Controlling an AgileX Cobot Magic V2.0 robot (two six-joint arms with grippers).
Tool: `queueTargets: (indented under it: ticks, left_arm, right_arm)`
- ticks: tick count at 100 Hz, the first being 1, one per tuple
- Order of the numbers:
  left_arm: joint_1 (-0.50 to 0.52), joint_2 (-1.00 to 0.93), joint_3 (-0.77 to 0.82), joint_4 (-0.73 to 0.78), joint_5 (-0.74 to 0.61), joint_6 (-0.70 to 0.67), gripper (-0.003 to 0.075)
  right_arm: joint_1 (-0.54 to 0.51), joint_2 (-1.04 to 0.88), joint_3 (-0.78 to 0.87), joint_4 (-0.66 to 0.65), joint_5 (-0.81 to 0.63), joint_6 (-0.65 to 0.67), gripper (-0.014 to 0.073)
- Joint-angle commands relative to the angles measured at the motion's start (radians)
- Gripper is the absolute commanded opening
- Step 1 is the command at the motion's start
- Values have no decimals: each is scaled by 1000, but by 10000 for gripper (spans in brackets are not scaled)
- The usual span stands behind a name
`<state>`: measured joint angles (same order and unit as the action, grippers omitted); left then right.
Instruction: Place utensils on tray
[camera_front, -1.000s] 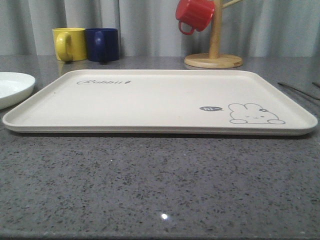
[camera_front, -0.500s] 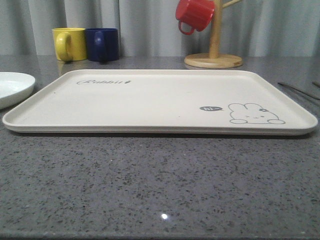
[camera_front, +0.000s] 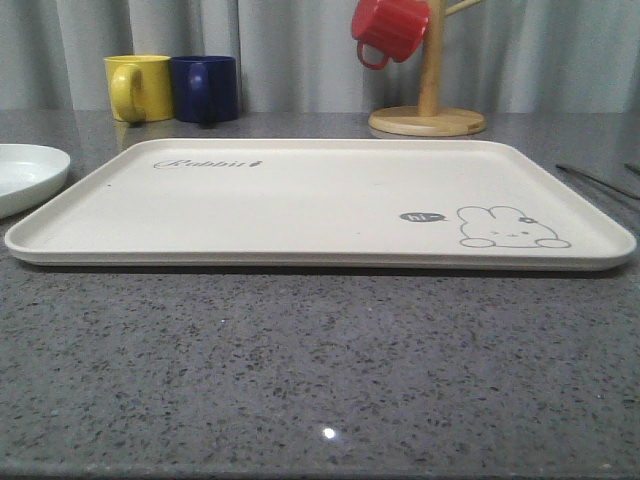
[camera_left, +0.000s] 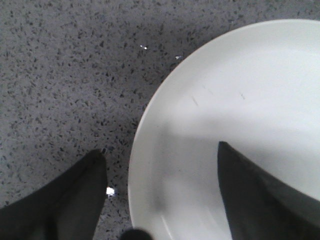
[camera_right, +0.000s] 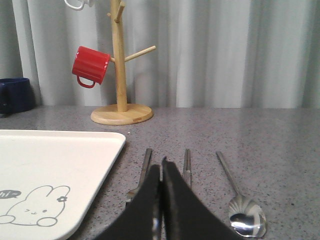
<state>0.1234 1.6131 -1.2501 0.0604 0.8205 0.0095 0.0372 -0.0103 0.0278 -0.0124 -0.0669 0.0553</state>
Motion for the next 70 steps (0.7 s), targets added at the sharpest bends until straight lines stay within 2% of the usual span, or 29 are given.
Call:
queueTargets:
  ticks: [1, 45, 57, 70]
  left_arm:
    - [1, -24, -35, -1, -28, 0, 450]
    - [29, 18, -35, -8, -20, 0, 437]
    - [29, 18, -35, -8, -19, 1, 353]
    - [29, 18, -35, -11, -8, 20, 189]
  right_arm:
    - [-7, -17, -18, -9, -84, -3, -68]
    - [-7, -17, -18, -9, -84, -3, -68]
    - [-7, -17, -18, -9, -84, -3, -68]
    - [-7, -17, -18, -9, -84, -3, -68]
